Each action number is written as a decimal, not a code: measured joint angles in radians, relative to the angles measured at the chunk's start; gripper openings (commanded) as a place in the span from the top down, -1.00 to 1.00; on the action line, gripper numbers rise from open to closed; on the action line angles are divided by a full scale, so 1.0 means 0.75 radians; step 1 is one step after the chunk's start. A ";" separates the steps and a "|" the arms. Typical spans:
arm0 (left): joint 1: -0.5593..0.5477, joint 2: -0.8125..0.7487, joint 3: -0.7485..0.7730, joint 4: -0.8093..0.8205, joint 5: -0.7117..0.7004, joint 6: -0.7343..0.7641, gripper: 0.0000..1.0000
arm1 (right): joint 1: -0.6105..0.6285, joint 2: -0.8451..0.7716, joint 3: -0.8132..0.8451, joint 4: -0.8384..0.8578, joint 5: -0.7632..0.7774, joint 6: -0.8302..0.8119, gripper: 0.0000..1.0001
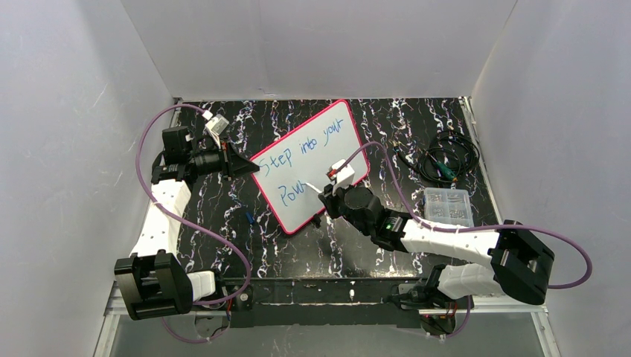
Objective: Write a sentence on the whiteboard
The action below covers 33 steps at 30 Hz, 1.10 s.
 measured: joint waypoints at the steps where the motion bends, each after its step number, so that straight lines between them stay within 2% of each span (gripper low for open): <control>1: 0.000 0.000 0.000 0.000 0.000 0.000 1.00 | 0.000 0.000 0.001 0.000 0.003 -0.004 0.97; 33: 0.000 0.000 0.000 0.000 0.001 0.001 1.00 | -0.002 0.000 0.004 0.014 -0.063 -0.018 0.97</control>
